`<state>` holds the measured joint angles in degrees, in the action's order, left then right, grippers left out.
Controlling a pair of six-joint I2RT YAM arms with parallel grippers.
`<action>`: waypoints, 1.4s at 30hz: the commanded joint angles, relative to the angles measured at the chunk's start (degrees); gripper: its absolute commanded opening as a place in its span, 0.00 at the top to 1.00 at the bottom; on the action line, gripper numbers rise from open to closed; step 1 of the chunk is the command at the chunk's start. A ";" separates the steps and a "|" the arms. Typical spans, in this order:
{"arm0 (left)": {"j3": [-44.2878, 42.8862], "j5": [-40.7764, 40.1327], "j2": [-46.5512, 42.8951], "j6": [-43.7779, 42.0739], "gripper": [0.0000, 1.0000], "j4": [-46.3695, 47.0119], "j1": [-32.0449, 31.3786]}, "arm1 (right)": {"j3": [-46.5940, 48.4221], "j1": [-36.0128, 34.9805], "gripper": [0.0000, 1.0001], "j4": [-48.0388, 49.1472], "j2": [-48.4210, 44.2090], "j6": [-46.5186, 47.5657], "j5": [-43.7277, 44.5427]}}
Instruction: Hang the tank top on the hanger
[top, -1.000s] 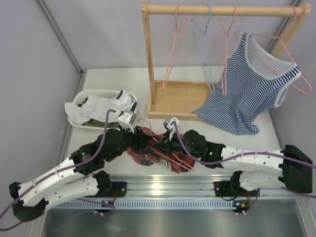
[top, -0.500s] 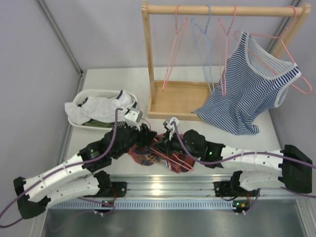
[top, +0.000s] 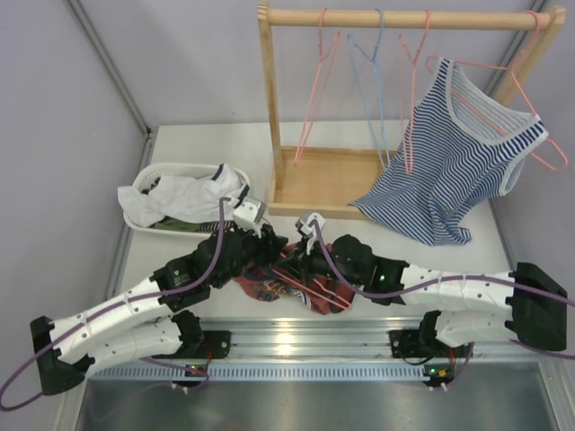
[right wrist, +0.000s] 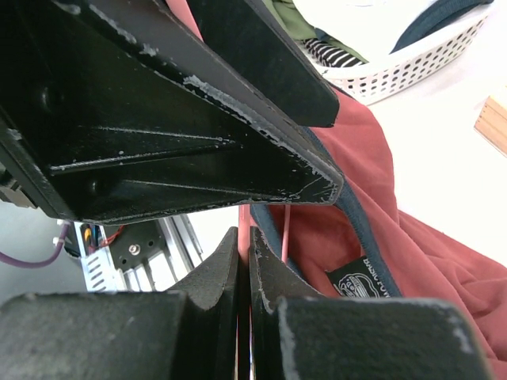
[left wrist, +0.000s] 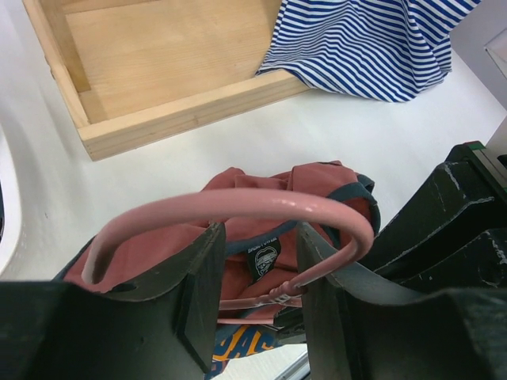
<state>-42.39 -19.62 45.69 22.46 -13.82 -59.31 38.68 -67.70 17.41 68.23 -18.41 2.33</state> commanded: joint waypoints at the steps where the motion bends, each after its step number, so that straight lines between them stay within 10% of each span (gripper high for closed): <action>1: 0.56 -1.13 -0.08 -1.01 0.55 4.95 -0.19 | 3.25 0.47 1.00 3.25 0.59 0.84 -1.27; 13: 1.17 -0.86 0.89 -2.33 1.00 5.21 -0.19 | 4.30 0.55 1.00 1.49 1.65 0.66 -0.66; 17: 2.05 -1.30 0.01 -2.86 1.00 5.56 -0.28 | 5.01 0.55 0.98 -0.62 1.38 0.57 0.31; 28: 0.29 -4.11 1.07 -4.70 1.00 2.40 -0.28 | 3.78 0.55 0.48 -6.42 -3.97 -2.67 5.57; 42: -0.15 -4.99 0.89 -5.06 1.00 0.91 -0.63 | 4.22 0.64 0.62 -40.42 -17.50 -21.21 27.28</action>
<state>-40.47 -23.46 46.68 18.26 -13.76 -59.72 41.80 -67.57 -14.17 53.41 -32.91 23.27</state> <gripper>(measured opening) 0.170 0.407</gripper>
